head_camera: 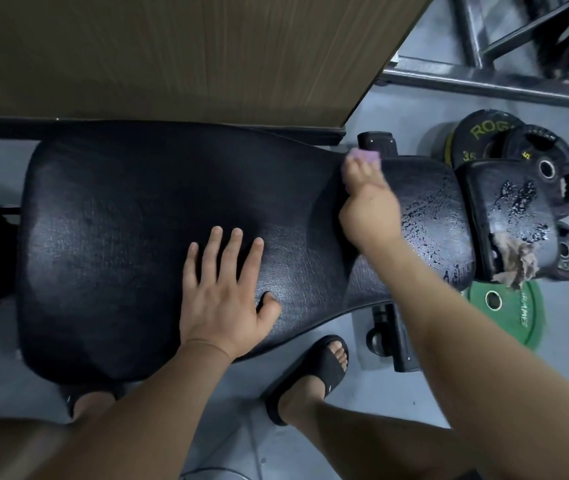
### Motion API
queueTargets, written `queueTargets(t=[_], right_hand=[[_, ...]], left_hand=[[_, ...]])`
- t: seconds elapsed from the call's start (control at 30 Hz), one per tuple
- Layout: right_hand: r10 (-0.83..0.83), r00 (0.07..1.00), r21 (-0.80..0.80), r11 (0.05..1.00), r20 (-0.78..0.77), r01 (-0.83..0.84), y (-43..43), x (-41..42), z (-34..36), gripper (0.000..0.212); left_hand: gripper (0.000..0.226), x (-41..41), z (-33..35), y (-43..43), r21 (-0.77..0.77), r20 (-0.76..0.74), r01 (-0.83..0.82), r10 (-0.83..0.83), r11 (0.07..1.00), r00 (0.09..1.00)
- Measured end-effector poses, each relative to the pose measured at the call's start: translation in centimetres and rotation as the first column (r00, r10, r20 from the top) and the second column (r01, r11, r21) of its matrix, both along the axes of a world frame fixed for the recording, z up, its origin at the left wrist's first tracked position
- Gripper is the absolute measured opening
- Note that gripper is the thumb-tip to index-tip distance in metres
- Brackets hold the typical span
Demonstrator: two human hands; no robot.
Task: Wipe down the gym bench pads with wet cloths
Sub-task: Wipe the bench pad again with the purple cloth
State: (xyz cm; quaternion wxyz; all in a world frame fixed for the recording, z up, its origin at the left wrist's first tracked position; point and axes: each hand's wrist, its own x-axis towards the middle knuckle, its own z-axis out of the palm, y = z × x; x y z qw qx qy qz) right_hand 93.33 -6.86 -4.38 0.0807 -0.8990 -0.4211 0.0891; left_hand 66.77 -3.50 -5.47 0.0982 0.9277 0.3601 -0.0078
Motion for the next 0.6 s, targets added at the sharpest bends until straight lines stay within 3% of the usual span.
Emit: queueTargets(t=[0.1,0.23,0.3,0.43,0.47,0.6], right_hand=[[0.227,0.974,0.086,0.97,0.006,-0.227,-1.6,-6.1,-0.5,0.076],[0.434,0.901,-0.013,0.901,-0.024,-0.434,-4.5,-6.9,-0.3,0.077],[0.393,0.919,-0.028,0.919,0.0,-0.393,-4.1,-3.8,-0.1,0.083],[0.126,0.992,-0.09,0.988,-0.012,-0.126,-0.6,-1.4,0.7,0.082],[0.139,0.99,-0.074,0.988,0.006,-0.138,-0.2,-2.6,0.8,0.078],[0.448,0.894,-0.018,0.894,0.025,-0.448,-2.5,-8.2,-0.4,0.073]], left_hand=[[0.082,0.1,0.0,0.0,0.006,-0.011,-0.004,0.004,1.0,1.0],[0.082,0.0,0.0,0.0,0.02,-0.016,0.004,-0.004,1.0,1.0],[0.081,0.0,0.0,-0.1,0.025,-0.016,0.002,-0.001,1.0,1.0],[0.081,0.1,-0.1,-0.1,0.03,-0.032,0.002,-0.001,1.0,0.999],[0.081,0.1,-0.1,-0.1,0.031,-0.03,0.002,-0.001,1.0,1.0],[0.082,0.0,-0.1,-0.1,0.043,-0.028,-0.002,0.003,0.999,1.0]])
